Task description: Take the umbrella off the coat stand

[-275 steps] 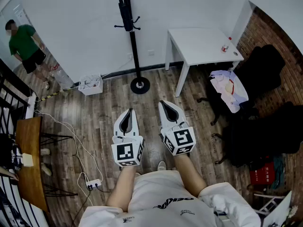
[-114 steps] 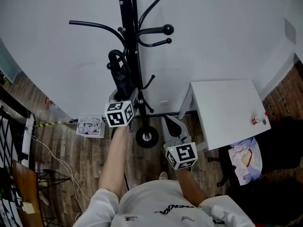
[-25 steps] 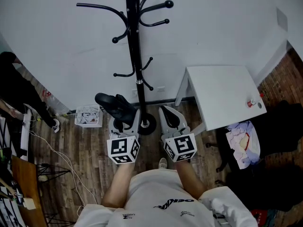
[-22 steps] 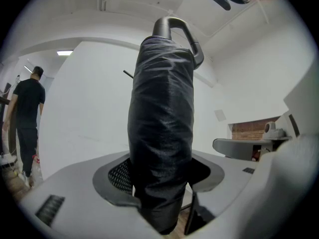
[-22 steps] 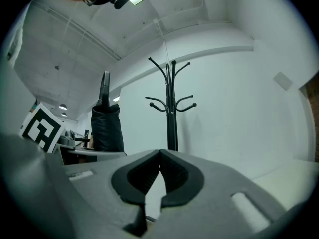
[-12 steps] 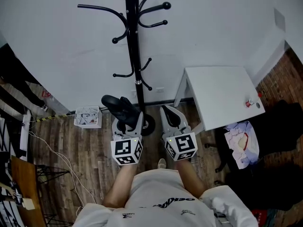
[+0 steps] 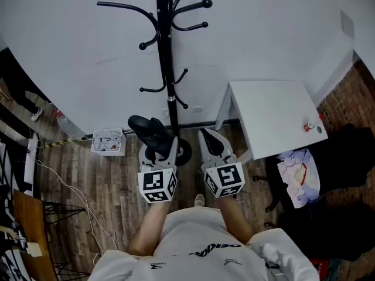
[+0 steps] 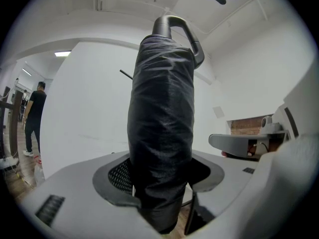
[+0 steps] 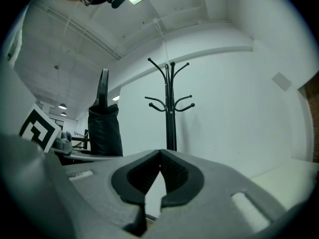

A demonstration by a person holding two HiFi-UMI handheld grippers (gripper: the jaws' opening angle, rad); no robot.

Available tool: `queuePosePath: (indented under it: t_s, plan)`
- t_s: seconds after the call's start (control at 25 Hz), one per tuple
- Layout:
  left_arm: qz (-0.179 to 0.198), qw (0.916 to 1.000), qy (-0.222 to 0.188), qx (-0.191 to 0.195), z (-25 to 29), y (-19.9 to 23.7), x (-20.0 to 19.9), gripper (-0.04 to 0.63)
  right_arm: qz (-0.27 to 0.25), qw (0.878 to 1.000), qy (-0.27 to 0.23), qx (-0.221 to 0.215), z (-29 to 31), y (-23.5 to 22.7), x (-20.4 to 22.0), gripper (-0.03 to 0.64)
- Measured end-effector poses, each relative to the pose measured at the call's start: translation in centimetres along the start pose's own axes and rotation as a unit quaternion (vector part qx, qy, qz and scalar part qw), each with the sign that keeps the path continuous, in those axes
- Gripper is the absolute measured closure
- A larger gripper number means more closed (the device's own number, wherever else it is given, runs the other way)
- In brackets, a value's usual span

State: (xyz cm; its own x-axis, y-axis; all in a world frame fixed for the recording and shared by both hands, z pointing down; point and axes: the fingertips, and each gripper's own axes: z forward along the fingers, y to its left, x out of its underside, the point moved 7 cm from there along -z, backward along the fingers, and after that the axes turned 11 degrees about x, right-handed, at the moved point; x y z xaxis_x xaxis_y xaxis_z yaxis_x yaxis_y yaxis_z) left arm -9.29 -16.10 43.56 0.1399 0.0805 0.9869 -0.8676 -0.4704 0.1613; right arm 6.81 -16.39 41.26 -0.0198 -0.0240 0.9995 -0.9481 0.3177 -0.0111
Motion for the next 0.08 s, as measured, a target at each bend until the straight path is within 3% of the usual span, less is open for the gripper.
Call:
queuePosePath:
  t_s: [0.08]
  plan:
    - [0.0, 1.0, -0.001, -0.001, -0.02, -0.1, -0.08, 0.333, 0.0, 1.0, 0.0, -0.001, -0.04, -0.07, -0.04, 0.624]
